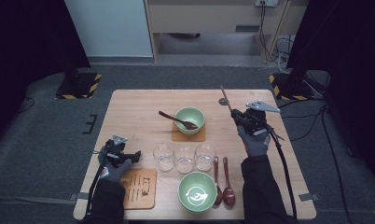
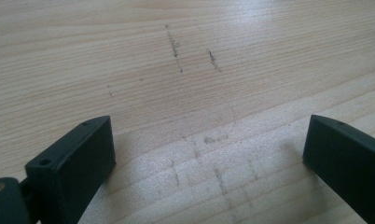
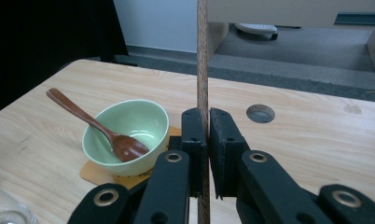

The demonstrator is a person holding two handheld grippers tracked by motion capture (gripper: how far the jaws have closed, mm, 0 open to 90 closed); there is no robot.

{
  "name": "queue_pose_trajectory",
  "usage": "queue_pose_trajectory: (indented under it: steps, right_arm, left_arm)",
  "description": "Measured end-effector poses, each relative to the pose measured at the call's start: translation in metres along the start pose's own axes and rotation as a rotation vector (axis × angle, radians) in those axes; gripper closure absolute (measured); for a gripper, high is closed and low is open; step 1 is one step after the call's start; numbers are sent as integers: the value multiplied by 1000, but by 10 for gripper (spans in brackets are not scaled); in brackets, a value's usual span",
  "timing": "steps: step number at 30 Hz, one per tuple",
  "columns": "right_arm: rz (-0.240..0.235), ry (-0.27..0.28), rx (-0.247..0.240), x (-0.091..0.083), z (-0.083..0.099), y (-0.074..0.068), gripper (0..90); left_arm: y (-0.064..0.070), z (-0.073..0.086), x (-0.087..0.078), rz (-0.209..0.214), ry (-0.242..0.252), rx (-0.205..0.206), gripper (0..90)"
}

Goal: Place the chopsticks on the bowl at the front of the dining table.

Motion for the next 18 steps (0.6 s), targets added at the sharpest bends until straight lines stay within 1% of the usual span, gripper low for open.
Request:
queue_pose_trajectory:
  steps: [12,17,18]
  right_arm:
    - [-12,12,-25,15,-23,-16,852]
    - [-24,18,-24,20,-28,-22,851]
    - [-25,15,-31,23,-30,-25,851]
  left_arm:
    - [0,0,0,0,0,0,13]
    - [0,0,0,0,0,1,14]
    - [0,0,0,0,0,0,13]
Point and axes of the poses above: each handheld gripper's, and its own axes: x roughly forward along the jaws, z roughly out of its underside, y roughly to its right, the point moved 8 cm from there along x, roughly forward along the jaws, and after that the axes turned 3 degrees about x, right-handed, at the moved point
